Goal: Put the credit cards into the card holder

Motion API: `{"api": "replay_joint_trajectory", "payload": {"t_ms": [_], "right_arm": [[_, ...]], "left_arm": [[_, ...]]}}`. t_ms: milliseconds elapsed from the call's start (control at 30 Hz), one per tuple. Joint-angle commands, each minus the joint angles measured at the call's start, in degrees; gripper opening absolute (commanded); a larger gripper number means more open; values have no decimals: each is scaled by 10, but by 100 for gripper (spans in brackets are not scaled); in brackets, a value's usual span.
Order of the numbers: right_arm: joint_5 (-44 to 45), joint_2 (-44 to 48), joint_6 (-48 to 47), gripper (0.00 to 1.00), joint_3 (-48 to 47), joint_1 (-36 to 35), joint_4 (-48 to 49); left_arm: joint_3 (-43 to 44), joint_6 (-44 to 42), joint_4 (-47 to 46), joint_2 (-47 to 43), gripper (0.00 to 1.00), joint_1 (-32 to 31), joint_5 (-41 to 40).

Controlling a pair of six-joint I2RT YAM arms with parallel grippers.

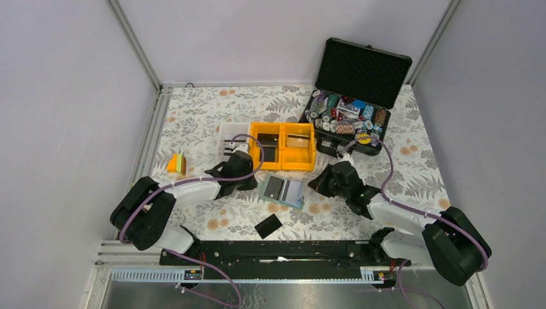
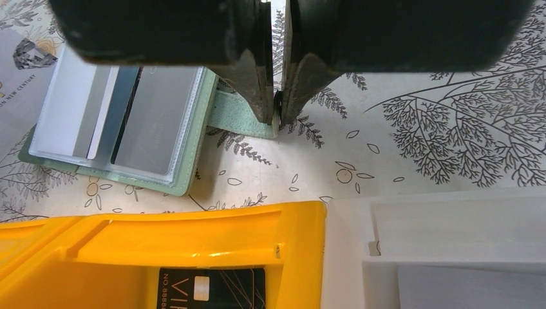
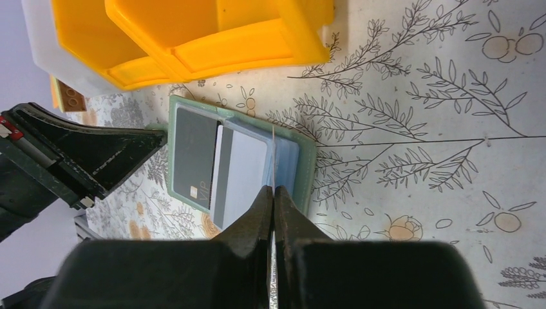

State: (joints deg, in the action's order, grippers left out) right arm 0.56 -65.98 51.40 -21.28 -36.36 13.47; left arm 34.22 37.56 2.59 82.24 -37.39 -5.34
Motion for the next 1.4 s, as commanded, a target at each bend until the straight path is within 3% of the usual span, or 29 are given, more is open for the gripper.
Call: {"api": "replay_joint_trajectory", "payload": {"t_ms": [0, 833, 933, 1133, 1367], "right_arm": [[-3, -5, 29, 0, 3, 3, 59], [-23, -45, 29, 0, -56, -13, 84], [-13, -30, 24, 0, -57, -14, 72], [-8, 33, 0, 0, -87, -14, 13], [-2, 52, -46, 0, -112, -13, -34]], "left_arm": [[-18, 15, -22, -6, 0, 1, 26], [-30, 51, -49, -12, 0, -30, 40], [-32, 49, -31, -31, 10, -30, 24], [-31, 34, 13, -89, 49, -30, -8], [-37, 13, 29, -209, 74, -30, -25]]}}
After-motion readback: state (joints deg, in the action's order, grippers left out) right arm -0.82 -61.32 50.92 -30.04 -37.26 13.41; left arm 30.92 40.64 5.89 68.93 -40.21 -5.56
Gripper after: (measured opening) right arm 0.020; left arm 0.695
